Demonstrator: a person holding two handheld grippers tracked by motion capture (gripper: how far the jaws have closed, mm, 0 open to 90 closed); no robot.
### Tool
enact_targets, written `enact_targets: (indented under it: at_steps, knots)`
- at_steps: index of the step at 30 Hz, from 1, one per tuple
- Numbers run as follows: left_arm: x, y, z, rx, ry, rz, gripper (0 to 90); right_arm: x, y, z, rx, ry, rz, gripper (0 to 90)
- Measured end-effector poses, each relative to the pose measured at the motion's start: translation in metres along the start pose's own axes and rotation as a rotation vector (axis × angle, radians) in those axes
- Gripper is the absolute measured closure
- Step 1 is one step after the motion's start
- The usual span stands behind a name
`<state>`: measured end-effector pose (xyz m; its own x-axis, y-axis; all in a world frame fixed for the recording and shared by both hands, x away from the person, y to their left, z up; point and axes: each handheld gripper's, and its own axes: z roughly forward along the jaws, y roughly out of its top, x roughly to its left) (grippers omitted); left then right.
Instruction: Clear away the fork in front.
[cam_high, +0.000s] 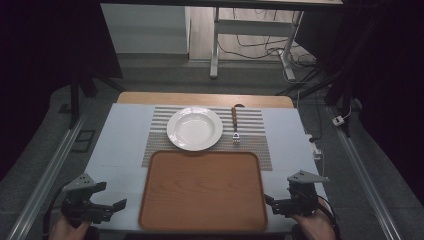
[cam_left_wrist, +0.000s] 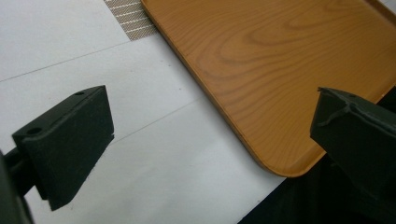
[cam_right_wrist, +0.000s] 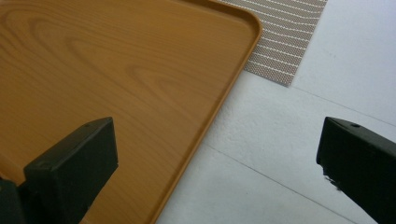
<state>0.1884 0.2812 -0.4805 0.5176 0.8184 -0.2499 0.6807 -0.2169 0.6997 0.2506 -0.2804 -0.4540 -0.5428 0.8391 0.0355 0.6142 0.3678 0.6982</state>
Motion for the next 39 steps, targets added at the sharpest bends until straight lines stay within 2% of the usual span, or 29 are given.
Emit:
enact_targets:
  at_steps: [10, 22, 39]
  knots:
    - [0.000, 0.000, 0.000, 0.002, -0.001, -0.002, 0.0, 0.005, 0.003, 0.003, -0.004, -0.009, -0.043, 0.0]
    - [0.001, 0.000, 0.000, 0.004, -0.003, -0.002, 0.0, 0.014, 0.009, 0.007, -0.006, 0.003, -0.100, 0.0]
    - [0.002, 0.000, 0.001, 0.006, -0.009, -0.008, 0.0, 0.035, 0.020, 0.024, 0.058, 0.009, -0.239, 0.0]
